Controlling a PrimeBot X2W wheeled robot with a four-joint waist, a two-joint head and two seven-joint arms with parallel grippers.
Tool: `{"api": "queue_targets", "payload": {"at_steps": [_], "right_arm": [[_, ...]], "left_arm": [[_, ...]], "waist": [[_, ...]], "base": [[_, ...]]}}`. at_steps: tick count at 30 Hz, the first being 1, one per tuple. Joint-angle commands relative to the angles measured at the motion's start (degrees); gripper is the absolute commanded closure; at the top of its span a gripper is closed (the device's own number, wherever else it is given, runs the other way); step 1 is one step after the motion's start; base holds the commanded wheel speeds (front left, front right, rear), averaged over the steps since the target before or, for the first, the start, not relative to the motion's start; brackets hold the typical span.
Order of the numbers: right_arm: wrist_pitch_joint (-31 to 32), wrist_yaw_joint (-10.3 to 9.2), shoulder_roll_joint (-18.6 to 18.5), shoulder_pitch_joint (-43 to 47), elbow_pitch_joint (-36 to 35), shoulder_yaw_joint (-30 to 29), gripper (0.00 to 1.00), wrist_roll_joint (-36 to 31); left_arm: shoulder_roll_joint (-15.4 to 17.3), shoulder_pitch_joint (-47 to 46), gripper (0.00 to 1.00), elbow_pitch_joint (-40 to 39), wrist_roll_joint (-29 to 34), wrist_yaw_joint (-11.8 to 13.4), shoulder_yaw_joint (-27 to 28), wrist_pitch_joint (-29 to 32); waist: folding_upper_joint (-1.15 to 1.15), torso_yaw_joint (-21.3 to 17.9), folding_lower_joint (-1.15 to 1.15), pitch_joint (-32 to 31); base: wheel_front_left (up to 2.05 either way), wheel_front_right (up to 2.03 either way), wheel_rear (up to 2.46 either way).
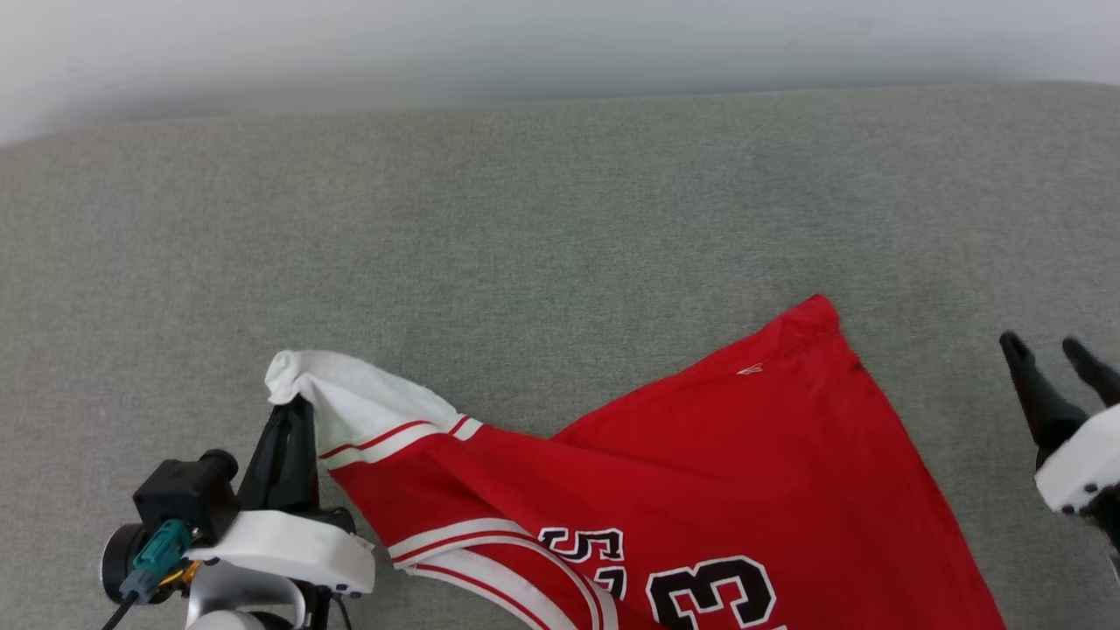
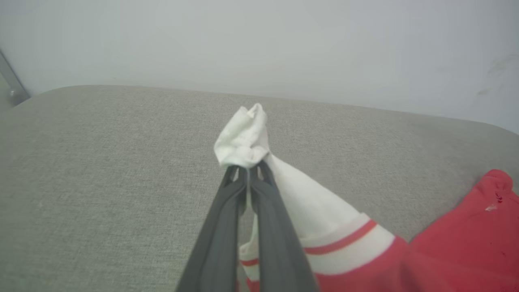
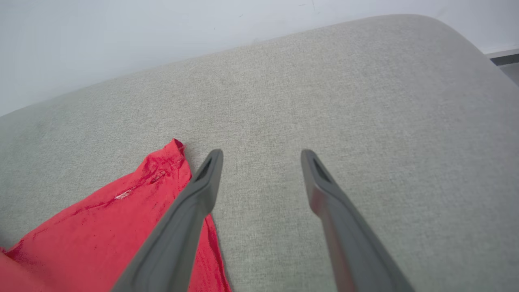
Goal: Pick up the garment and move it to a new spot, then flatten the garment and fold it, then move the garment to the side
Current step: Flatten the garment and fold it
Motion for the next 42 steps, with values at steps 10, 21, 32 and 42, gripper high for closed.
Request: {"api": "queue_targets", "payload": {"at_steps": [10, 21, 32, 42], "right_arm": [[15.93, -0.03, -9.76, -17.20, 5.48, 12.80, 0.00, 5.06], [38.28, -0.02, -9.86, -21.28, 7.58, 18.81, 0.00, 8.29], [39.09, -0.01, -10.20, -21.67, 5.75, 19.42, 1.00, 6.97], [30.46, -0.02, -10.32, -24.56, 7.54, 17.58, 1.00, 3.06]], "left_arm": [[-3.01, -9.28, 1.00, 0.59, 1.76, -2.70, -3.99, -2.65], [-4.24, -12.97, 1.00, 2.75, 1.71, -4.13, -5.23, -4.44], [-3.80, -14.05, 1.00, 5.63, 1.05, -4.96, -5.16, -4.78], [-0.51, -19.19, 1.00, 7.78, -0.22, -7.06, -3.51, -2.10]], "waist": [[0.00, 7.09, 0.00, 9.10], [0.00, 9.91, 0.00, 14.42], [0.00, 9.63, 0.00, 12.07], [0.00, 7.08, 0.00, 4.16]], "base": [[0.00, 0.00, 0.00], [0.00, 0.00, 0.00], [0.00, 0.00, 0.00], [0.00, 0.00, 0.00]]}}
